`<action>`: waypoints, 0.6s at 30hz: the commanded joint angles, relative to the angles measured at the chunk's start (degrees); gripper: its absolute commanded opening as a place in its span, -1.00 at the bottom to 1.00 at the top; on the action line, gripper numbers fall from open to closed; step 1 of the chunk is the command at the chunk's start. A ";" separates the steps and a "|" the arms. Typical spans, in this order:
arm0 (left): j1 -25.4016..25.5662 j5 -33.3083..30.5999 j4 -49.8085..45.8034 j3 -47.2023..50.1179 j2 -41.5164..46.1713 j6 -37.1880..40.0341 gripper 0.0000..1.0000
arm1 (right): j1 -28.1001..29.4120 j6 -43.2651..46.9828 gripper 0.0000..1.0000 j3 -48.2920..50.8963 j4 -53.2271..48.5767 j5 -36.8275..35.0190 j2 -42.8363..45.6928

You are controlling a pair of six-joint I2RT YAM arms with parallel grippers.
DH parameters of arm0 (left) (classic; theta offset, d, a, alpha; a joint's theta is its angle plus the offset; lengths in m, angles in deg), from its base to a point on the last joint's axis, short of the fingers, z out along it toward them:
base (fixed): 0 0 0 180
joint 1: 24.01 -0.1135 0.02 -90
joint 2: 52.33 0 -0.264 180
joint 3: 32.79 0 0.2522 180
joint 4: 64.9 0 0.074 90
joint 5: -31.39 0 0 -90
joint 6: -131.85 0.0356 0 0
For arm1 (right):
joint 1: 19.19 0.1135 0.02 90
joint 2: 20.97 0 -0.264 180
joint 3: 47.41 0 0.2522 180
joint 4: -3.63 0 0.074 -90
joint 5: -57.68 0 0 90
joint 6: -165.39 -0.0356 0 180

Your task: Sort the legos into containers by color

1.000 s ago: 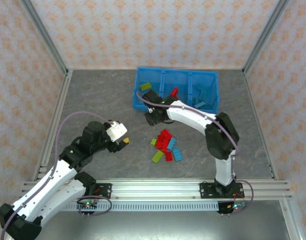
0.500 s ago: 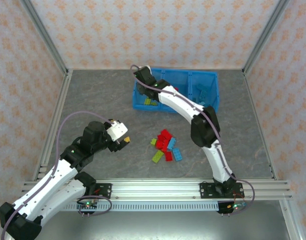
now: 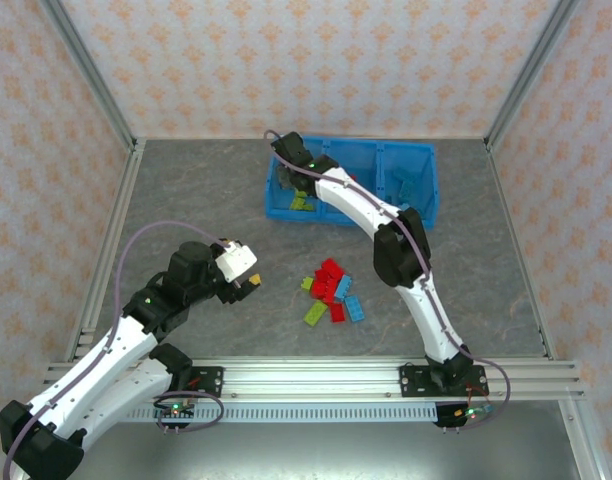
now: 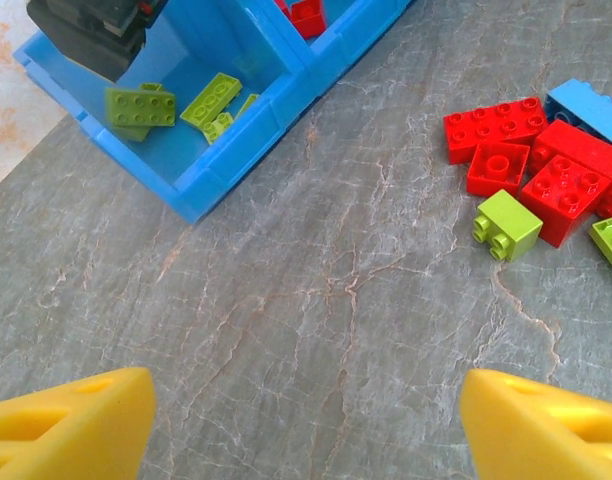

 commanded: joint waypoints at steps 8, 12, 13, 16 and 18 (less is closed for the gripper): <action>0.11 1.09 1.73 0.99 -0.63 -1.29 0.62 | 0.20 -10.56 -0.02 38.66 3.21 1.99 39.39; 0.08 2.52 2.70 0.75 -2.63 -1.27 0.62 | 0.23 -21.58 -0.03 51.61 1.28 6.67 48.88; 0.06 2.81 2.98 0.59 -3.26 -1.29 0.62 | 0.29 -23.46 -0.02 53.53 0.18 8.50 49.68; 0.07 4.12 3.06 -0.03 -5.03 -1.62 0.62 | 0.37 -24.69 0.03 55.46 -3.32 11.50 48.29; 0.07 4.78 2.87 -0.23 -5.67 -1.93 0.62 | 0.37 -24.08 0.05 55.28 -5.56 12.23 45.74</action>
